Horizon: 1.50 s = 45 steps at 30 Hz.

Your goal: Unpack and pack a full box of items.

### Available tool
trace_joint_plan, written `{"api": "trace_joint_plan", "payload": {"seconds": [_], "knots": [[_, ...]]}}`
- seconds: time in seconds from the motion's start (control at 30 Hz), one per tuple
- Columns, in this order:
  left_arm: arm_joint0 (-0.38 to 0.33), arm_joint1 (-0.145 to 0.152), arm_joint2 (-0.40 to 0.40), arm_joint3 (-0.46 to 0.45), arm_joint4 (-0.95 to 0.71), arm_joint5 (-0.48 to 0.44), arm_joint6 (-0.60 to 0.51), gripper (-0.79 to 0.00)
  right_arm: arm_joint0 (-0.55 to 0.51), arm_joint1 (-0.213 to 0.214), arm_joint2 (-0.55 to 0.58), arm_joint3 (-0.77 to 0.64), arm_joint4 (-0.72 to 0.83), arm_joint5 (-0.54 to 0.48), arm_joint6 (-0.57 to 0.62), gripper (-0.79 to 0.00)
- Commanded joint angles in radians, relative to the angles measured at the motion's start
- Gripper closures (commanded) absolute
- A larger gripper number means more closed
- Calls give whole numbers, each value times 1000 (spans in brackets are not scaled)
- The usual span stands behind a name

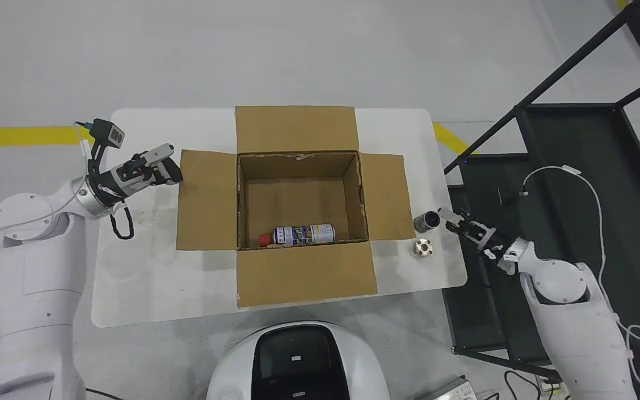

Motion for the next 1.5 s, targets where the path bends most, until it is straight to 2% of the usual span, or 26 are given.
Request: {"api": "trace_joint_plan", "payload": {"seconds": [0.0, 0.27, 0.4, 0.87, 1.03, 1.2, 1.33, 1.47], "knots": [[0, 0, 0, 0, 0, 0, 0, -785, 9, -2, -26, -60, -25, 5, -8, -785], [0, 0, 0, 0, 0, 0, 0, -785, 101, -12, -184, -226, -218, 39, -41, -785], [0, 0, 0, 0, 0, 0, 0, -785, 147, -19, -265, -247, -300, 58, -68, -785], [0, 0, 0, 0, 0, 0, 0, -785, 164, -18, -256, -214, -272, 68, -58, -785], [0, 0, 0, 0, 0, 0, 0, -785, 285, -16, -325, -245, -393, -9, 33, -785], [0, 0, 0, 0, 0, 0, 0, -785, 450, -30, -493, -240, -553, -43, 112, -785], [0, 0, 0, 0, 0, 0, 0, -785, 582, -55, -650, -180, -712, -40, 105, -785], [0, 0, 0, 0, 0, 0, 0, -785, 677, -85, -779, -105, -797, -28, 80, -785]]}}
